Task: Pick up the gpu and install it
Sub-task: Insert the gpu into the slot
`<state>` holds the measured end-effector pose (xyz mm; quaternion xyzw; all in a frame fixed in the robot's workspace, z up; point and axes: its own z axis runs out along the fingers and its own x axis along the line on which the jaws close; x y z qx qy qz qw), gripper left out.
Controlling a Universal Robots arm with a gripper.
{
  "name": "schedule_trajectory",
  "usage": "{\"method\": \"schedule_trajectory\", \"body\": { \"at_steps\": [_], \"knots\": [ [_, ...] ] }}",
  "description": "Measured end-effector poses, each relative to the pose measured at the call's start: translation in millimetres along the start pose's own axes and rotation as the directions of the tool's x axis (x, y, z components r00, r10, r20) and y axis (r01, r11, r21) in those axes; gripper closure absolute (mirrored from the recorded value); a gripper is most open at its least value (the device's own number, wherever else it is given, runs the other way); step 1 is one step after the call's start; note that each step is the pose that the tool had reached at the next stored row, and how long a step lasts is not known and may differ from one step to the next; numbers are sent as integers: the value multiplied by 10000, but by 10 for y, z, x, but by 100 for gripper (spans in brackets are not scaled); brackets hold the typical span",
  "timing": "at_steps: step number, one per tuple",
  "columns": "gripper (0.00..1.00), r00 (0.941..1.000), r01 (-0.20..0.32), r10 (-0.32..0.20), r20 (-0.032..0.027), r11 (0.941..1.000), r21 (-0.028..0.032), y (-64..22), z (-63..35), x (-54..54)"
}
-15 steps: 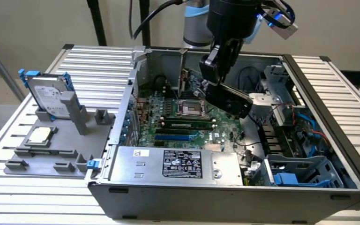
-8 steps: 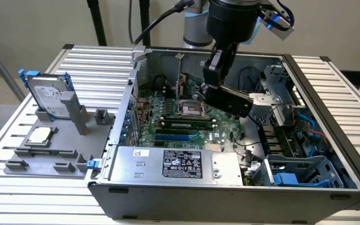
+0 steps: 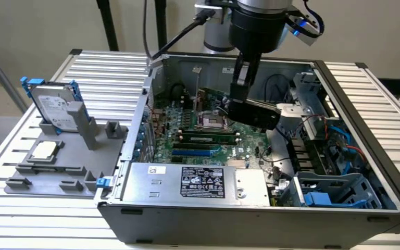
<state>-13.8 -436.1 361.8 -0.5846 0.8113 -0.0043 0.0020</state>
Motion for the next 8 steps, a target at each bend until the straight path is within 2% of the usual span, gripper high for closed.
{"method": "schedule_trajectory", "body": {
  "at_steps": [3,8],
  "knots": [
    [74,9985,549,-549,33,9985,5,1,36,0],
    [74,9913,1316,-1316,95,9913,6,18,95,5]
  ]
}}
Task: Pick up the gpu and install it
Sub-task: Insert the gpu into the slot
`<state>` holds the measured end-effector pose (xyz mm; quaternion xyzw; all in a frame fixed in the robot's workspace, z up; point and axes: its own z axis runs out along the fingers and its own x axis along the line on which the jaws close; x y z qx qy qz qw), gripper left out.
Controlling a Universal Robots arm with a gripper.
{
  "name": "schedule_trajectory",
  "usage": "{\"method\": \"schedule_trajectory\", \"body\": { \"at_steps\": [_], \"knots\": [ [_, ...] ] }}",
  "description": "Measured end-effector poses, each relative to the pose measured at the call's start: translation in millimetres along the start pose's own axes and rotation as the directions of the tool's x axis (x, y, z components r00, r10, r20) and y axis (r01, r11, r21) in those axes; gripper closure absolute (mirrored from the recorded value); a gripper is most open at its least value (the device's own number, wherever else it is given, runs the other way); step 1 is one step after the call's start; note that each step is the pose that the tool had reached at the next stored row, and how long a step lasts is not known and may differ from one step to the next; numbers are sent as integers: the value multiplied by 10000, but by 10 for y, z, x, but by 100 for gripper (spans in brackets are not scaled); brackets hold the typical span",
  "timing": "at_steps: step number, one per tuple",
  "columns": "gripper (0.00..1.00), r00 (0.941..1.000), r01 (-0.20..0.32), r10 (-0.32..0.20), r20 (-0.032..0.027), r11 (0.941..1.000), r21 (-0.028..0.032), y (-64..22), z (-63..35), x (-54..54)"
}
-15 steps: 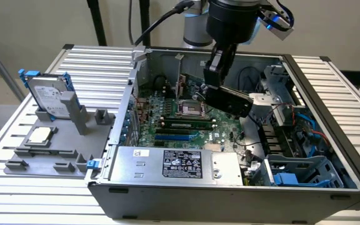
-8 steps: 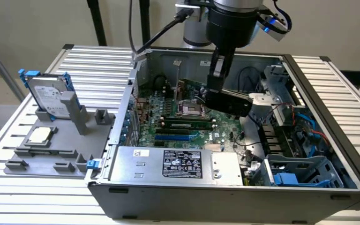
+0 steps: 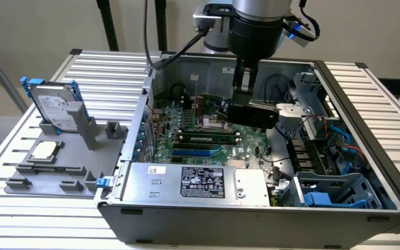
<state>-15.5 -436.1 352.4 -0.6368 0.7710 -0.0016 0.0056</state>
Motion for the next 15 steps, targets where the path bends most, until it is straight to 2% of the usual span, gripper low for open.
{"method": "schedule_trajectory", "body": {
  "at_steps": [9,15],
  "knots": [
    [74,9995,303,-303,4,9995,-3,254,147,50],
    [74,9983,575,-575,11,9983,-5,386,254,75]
  ]
}}
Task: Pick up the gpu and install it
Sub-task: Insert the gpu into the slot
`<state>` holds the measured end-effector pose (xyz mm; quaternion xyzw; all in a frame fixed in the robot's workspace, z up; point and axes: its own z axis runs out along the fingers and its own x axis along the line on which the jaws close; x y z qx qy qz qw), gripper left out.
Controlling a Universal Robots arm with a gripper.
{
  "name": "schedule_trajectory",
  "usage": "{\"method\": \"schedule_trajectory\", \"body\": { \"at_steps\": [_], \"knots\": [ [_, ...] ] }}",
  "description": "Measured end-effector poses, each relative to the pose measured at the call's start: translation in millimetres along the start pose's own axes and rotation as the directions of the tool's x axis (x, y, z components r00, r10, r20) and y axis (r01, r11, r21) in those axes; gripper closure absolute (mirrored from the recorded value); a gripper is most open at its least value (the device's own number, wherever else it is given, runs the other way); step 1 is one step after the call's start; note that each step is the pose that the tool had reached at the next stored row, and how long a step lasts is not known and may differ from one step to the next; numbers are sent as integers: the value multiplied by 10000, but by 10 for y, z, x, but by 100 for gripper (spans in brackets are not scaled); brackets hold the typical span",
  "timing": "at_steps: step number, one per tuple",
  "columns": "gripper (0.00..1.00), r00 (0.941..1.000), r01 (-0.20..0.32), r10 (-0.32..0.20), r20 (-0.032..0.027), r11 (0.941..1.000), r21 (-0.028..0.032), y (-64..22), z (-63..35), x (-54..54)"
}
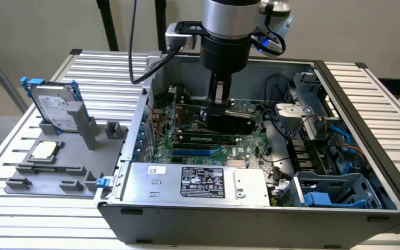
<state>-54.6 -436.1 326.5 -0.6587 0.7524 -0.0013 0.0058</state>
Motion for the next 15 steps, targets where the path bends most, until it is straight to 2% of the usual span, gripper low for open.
{"method": "schedule_trajectory", "body": {
  "at_steps": [9,15],
  "knots": [
    [74,9988,487,-487,18,9988,-5,145,163,22],
    [74,9968,802,-802,66,9968,-10,211,253,52]
  ]
}}
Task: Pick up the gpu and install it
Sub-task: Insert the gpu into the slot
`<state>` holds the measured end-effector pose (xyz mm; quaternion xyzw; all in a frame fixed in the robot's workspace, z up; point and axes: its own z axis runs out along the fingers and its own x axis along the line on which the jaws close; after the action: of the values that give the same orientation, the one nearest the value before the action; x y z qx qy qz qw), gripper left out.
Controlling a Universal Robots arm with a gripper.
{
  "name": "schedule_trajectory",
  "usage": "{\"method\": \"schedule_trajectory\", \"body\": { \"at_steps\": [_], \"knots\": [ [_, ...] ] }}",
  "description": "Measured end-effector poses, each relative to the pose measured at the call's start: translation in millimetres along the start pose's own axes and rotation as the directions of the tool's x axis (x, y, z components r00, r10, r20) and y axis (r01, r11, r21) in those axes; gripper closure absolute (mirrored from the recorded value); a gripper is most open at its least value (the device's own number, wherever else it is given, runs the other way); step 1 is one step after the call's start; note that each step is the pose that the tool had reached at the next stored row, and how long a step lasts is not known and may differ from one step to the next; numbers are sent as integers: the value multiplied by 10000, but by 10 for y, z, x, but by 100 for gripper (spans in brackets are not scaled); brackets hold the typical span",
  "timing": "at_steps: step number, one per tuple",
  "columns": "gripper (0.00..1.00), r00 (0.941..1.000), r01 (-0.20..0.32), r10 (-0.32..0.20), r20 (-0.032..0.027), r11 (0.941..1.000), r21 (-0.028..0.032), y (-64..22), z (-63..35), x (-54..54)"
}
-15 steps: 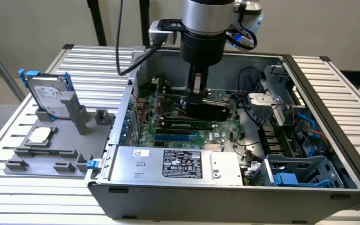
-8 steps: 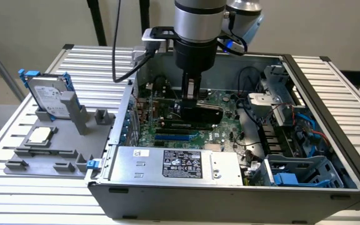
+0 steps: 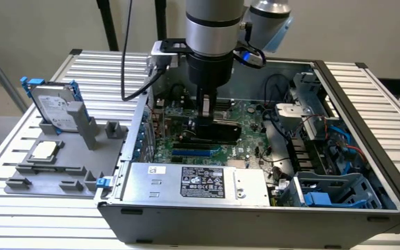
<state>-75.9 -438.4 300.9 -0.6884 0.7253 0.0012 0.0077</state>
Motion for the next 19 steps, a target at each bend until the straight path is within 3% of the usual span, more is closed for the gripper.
{"method": "schedule_trajectory", "body": {
  "at_steps": [7,12,19],
  "knots": [
    [74,9994,337,-337,92,9994,-6,85,83,47],
    [74,9990,446,-446,102,9990,-8,207,120,80],
    [74,9990,447,-446,102,9990,-40,208,125,80]
  ]
}}
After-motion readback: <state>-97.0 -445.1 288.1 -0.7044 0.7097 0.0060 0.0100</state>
